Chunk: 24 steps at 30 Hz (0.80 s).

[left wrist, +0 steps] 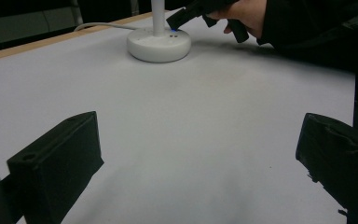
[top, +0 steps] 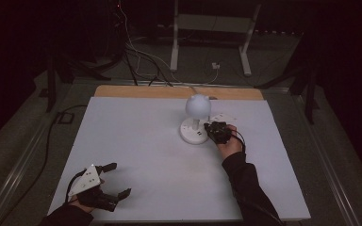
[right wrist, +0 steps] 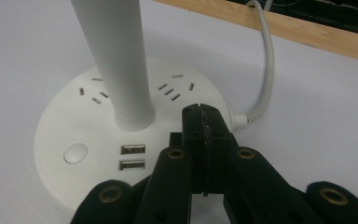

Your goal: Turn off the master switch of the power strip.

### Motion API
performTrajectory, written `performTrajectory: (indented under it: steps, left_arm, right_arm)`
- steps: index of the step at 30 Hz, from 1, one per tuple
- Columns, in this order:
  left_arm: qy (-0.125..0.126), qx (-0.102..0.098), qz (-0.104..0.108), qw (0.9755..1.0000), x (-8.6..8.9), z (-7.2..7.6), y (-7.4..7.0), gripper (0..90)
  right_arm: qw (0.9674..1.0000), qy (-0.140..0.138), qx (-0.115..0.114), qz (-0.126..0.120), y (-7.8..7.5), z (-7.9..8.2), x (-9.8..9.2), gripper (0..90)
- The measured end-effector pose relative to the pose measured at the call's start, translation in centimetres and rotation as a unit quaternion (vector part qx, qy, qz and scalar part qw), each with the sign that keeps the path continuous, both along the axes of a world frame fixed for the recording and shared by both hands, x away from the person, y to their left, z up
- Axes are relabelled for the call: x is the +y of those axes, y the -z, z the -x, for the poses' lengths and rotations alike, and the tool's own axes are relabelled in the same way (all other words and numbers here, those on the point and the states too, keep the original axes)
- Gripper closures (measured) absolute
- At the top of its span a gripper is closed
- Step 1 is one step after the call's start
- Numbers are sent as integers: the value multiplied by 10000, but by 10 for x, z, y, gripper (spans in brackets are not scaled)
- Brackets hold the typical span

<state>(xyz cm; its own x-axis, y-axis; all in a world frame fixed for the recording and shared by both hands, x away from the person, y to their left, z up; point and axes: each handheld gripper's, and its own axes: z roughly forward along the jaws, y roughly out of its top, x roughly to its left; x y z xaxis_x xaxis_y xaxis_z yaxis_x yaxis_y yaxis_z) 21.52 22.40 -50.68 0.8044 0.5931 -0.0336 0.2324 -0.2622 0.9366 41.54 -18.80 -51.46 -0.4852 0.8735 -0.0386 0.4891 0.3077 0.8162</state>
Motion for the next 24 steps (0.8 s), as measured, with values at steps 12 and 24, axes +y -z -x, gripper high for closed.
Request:
performTrajectory:
  steps: [12, 24]
  left_arm:
    - [10, -8, -16, 10000, -1, 0, 0, 7]
    - [27, -12, -51, 10000, -2, 0, 1, 7]
  right_arm:
    - [10000, 21, 70, 53, -2, 0, 2, 900]
    - [9986, 83, 80, 517, -6, -1, 7, 900]
